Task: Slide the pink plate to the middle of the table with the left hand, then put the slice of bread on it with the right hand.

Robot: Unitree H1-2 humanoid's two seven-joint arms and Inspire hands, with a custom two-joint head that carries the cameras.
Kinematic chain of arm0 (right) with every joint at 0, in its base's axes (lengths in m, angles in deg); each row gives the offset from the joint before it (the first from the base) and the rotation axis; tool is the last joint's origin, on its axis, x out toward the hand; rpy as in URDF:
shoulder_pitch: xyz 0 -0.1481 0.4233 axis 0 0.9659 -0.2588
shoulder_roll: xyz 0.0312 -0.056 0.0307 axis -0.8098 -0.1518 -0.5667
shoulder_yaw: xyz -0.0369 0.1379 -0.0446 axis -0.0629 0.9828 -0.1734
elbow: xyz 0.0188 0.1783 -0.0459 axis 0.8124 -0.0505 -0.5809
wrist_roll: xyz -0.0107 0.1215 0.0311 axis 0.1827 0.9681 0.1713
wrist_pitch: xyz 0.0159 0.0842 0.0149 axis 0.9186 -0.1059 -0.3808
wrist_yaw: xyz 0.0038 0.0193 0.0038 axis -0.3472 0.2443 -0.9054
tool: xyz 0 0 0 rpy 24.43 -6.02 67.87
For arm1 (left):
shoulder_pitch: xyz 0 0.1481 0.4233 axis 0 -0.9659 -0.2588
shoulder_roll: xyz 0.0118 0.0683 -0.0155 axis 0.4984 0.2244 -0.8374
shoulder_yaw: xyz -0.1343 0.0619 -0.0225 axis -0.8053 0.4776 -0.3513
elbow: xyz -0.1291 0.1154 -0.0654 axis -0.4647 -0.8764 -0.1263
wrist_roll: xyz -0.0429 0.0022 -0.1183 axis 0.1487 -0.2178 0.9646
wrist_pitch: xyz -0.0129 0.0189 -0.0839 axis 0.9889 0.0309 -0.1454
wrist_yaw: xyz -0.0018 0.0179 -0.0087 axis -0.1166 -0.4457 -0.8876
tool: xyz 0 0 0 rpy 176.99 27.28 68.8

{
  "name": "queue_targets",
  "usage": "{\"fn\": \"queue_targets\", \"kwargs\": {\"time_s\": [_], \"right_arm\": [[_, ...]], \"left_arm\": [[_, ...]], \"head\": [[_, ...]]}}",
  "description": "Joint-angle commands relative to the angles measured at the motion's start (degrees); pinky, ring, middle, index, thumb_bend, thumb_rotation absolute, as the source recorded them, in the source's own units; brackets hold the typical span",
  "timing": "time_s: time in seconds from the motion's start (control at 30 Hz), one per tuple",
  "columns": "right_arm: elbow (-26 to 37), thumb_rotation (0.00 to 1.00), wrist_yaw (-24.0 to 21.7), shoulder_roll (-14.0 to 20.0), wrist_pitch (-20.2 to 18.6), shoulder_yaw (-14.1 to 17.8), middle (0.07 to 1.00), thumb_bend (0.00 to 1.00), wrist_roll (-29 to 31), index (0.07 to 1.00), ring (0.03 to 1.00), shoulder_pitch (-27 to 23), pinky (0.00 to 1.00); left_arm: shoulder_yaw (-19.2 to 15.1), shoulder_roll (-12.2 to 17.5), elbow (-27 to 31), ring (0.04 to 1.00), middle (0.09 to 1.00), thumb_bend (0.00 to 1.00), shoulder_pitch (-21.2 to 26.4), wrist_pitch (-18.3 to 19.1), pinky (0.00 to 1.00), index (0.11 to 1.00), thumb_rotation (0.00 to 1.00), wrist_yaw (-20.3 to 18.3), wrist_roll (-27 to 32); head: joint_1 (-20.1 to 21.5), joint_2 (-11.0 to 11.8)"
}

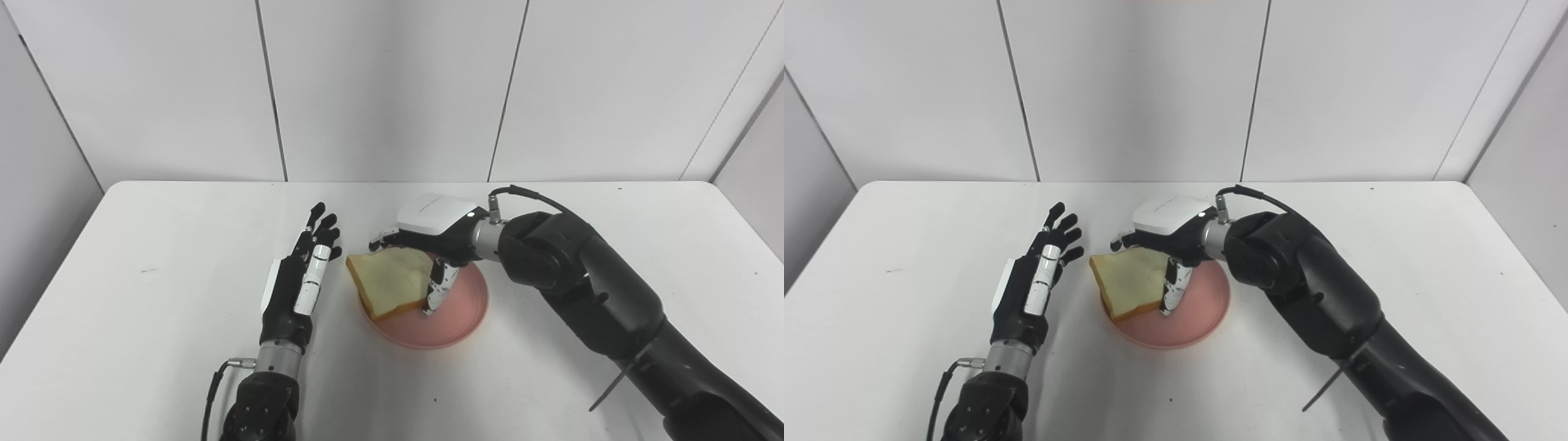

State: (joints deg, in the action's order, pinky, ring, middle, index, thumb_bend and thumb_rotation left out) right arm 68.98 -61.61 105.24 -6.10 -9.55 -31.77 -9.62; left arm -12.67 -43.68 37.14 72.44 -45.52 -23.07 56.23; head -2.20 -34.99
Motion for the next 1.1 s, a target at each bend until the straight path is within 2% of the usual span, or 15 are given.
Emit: {"fn": "queue_targets", "kwargs": {"time_s": [0.0, 0.07, 0.13, 0.2, 0.23, 0.27, 0.37, 0.4, 0.43, 0.47, 0.57, 0.67, 0.77, 0.9, 1.07], "right_arm": [[3.1, 0.25, -0.9, 1.0, -4.4, 2.5, 0.873, 1.0, -0.9, 0.867, 0.828, -1.3, 0.68], [5.1, 0.28, -1.2, 0.7, -9.0, 5.8, 0.901, 1.0, 0.7, 0.876, 0.858, -0.2, 0.74], [6.1, 0.31, 0.3, 0.1, -11.2, 8.9, 0.917, 1.0, 2.9, 0.886, 0.883, 1.2, 0.77], [6.3, 0.49, 3.8, -0.4, -10.4, 13.4, 0.945, 1.0, 7.8, 0.939, 0.916, 3.3, 0.83], [6.5, 0.51, 5.5, -0.9, -10.7, 15.6, 0.948, 1.0, 9.8, 0.945, 0.919, 4.4, 0.84], [6.6, 0.6, 7.2, -1.4, -11.0, 17.3, 0.953, 1.0, 11.1, 0.962, 0.926, 5.6, 0.84], [8.4, 0.91, 12.1, -3.9, -15.1, 21.8, 0.99, 0.97, 13.1, 0.996, 0.955, 9.7, 0.83], [9.1, 0.96, 14.2, -5.4, -16.1, 23.6, 0.995, 0.95, 14.6, 0.998, 0.964, 11.6, 0.83], [9.5, 0.98, 16.4, -7.4, -16.1, 26.0, 0.998, 0.94, 17.8, 1.0, 0.982, 13.7, 0.87], [9.4, 0.99, 18.7, -9.4, -15.0, 28.0, 0.999, 0.87, 20.9, 1.0, 0.993, 15.7, 0.9], [9.3, 1.0, 25.7, -14.9, -11.1, 31.3, 1.0, 0.76, 26.5, 1.0, 0.999, 21.7, 0.92], [9.3, 1.0, 30.5, -18.4, -9.8, 31.8, 1.0, 0.8, 29.1, 1.0, 1.0, 26.0, 0.94], [8.2, 1.0, 33.6, -22.7, -8.6, 33.3, 1.0, 0.85, 35.9, 1.0, 1.0, 29.5, 0.99], [7.4, 1.0, 36.3, -25.2, -5.8, 33.4, 1.0, 0.83, 40.0, 1.0, 1.0, 32.6, 1.0], [8.4, 1.0, 39.1, -27.4, -5.1, 33.4, 1.0, 0.75, 44.5, 1.0, 1.0, 35.7, 1.0]], "left_arm": [[0.3, 0.2, 1.4, 0.907, 0.932, 0.72, 1.5, -1.7, 0.85, 0.933, 0.94, -0.1, -0.3], [0.2, 0.1, 1.3, 0.908, 0.934, 0.72, 1.4, -1.9, 0.86, 0.934, 0.93, -0.2, 0.2], [0.0, 0.1, 1.3, 0.91, 0.935, 0.73, 1.3, -2.2, 0.86, 0.934, 0.92, -0.3, 0.6], [0.0, 0.6, 0.9, 0.914, 0.938, 0.71, 1.2, -3.4, 0.86, 0.935, 0.93, -0.6, 0.7], [-0.1, 0.7, 0.8, 0.915, 0.939, 0.71, 1.1, -3.7, 0.86, 0.936, 0.93, -0.6, 0.7], [-0.2, 0.9, 0.6, 0.917, 0.937, 0.71, 1.1, -4.1, 0.86, 0.935, 0.92, -0.5, 0.7], [0.0, 1.7, 0.1, 0.923, 0.935, 0.73, 0.8, -5.1, 0.86, 0.934, 0.94, -0.4, -0.1], [0.0, 1.8, -0.2, 0.925, 0.936, 0.73, 0.7, -5.8, 0.87, 0.935, 0.95, -0.2, -0.1], [-0.1, 1.9, -0.6, 0.923, 0.933, 0.74, 0.6, -6.5, 0.87, 0.931, 0.94, -0.1, 0.0], [-0.2, 2.2, -1.3, 0.922, 0.932, 0.74, 0.6, -7.2, 0.87, 0.932, 0.95, -0.1, 0.0], [-0.2, 3.2, -2.7, 0.929, 0.937, 0.74, 0.5, -9.1, 0.87, 0.939, 0.96, -0.6, 0.3], [-0.7, 3.3, -4.1, 0.935, 0.943, 0.75, 0.5, -10.6, 0.89, 0.943, 0.94, -0.9, 1.9], [-0.9, 3.9, -6.3, 0.938, 0.946, 0.78, 0.7, -12.2, 0.9, 0.946, 0.93, -1.3, 2.6], [-1.3, 4.2, -9.0, 0.929, 0.939, 0.79, 1.0, -15.6, 0.9, 0.938, 0.94, -1.6, 3.3], [-1.7, 4.1, -9.5, 0.945, 0.956, 0.79, 1.0, -15.9, 0.94, 0.945, 0.91, -2.9, 5.5]], "head": [[-0.1, 0.0], [0.0, 0.6], [0.3, 1.5], [0.5, 2.5], [0.5, 2.5], [0.8, 3.4], [0.9, 4.6], [0.8, 5.3], [0.9, 5.7], [1.0, 6.7], [1.3, 7.6], [1.5, 8.4], [1.8, 9.4], [1.8, 10.2], [1.9, 10.6]]}}
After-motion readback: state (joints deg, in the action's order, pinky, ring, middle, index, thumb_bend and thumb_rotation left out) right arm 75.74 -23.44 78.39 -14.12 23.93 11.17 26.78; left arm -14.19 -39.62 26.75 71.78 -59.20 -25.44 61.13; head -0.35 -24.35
